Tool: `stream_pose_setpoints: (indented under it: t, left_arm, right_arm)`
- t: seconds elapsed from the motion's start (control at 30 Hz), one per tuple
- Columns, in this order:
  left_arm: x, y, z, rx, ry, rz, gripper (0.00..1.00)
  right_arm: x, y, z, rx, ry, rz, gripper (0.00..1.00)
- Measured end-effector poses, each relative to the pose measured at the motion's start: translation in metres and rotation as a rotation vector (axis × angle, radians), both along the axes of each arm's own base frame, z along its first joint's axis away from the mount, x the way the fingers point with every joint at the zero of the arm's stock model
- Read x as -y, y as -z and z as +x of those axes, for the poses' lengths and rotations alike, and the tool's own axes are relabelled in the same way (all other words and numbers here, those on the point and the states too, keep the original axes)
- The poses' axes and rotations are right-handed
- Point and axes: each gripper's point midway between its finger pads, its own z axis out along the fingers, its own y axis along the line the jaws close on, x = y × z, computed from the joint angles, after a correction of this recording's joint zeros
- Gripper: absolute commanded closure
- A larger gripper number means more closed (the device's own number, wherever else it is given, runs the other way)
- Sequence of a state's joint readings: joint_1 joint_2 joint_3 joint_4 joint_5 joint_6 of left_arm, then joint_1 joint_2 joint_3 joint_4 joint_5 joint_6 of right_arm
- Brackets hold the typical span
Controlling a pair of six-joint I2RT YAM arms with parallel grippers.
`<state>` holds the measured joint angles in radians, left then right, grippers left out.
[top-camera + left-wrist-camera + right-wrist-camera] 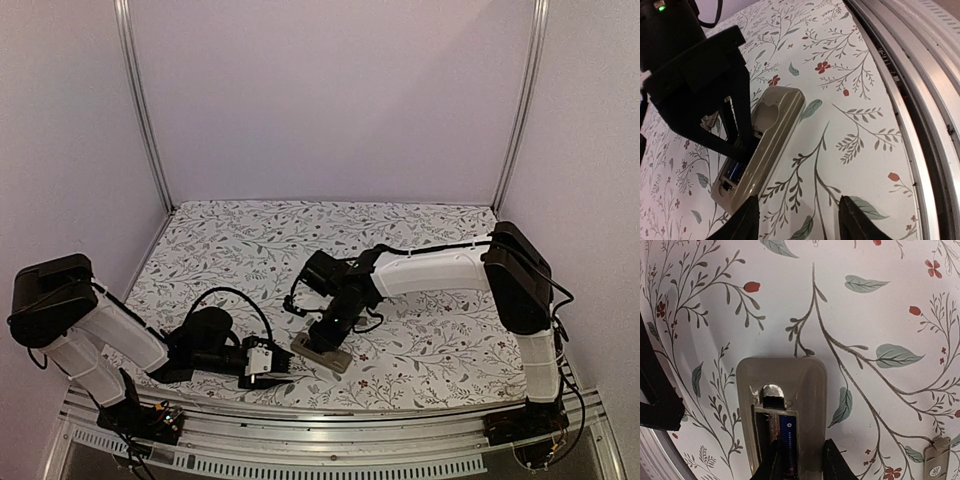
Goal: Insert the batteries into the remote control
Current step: Load the battery into the battery compartment.
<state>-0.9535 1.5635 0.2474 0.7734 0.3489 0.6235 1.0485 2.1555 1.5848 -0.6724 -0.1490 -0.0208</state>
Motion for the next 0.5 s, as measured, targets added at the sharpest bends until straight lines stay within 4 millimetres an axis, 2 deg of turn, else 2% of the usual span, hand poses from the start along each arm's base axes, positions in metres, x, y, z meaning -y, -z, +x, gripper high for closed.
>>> stream_pose_setpoints:
  t: [0.23, 0.5]
  left_arm:
    - [0.001, -0.017, 0.010, 0.004, -0.057, -0.040, 0.48]
    - [-0.002, -0.068, 0.048, -0.014, -0.142, -0.118, 0.48]
  right_arm:
    - [0.001, 0.000, -0.001, 0.013, -0.024, 0.013, 1.00]
    - [0.006, 0.000, -0.002, 0.059, -0.075, 0.042, 1.00]
